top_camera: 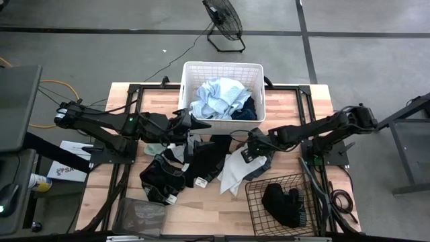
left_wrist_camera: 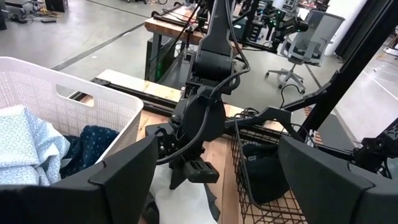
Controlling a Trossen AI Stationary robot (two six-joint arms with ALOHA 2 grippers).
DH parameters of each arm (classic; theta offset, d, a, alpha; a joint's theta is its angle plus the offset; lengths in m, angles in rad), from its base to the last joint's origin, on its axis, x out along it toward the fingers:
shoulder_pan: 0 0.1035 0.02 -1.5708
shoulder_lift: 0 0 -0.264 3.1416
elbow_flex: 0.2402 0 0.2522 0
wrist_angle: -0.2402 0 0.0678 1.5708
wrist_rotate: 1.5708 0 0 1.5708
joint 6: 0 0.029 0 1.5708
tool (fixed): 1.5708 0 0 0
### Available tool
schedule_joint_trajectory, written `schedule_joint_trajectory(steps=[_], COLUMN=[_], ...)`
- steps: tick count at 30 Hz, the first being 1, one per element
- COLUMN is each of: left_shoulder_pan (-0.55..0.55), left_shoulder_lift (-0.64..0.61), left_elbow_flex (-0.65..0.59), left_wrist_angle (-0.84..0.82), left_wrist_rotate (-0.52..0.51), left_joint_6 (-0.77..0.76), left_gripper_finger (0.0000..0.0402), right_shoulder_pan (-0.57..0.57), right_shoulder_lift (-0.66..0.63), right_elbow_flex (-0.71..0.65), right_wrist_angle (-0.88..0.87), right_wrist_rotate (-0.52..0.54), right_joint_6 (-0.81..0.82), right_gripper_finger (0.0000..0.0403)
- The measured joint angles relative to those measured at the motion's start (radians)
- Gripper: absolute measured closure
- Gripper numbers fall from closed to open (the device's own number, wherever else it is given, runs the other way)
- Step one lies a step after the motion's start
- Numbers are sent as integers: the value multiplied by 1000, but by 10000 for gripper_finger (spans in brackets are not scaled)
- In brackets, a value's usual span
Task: Pick & Place Cloths
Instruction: Put the white boxer into the wire basket
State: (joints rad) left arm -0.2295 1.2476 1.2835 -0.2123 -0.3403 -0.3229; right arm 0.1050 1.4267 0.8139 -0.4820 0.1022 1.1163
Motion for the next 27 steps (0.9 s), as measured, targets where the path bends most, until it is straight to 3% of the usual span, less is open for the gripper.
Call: schedule_joint_trajectory(steps=[8, 23, 27], left_shoulder_pan=[0, 0, 0], left_shoulder_lift=[0, 0, 0], left_elbow_flex=[0, 0, 0], left_wrist_angle=[0, 0, 0], left_wrist_rotate=[0, 0, 0], left_joint_6=[0, 0, 0], left_gripper_finger=[73, 73, 73], right_shoulder_pan=[4, 73, 83], right_shoulder_lift=[-112, -588, -688], right_elbow_flex=[0, 0, 0], right_wrist_angle=[22, 59, 79], right_wrist_rotate=[-33, -59, -114], right_joint_6=[-11, -35, -70], right_gripper_finger=[396, 398, 398])
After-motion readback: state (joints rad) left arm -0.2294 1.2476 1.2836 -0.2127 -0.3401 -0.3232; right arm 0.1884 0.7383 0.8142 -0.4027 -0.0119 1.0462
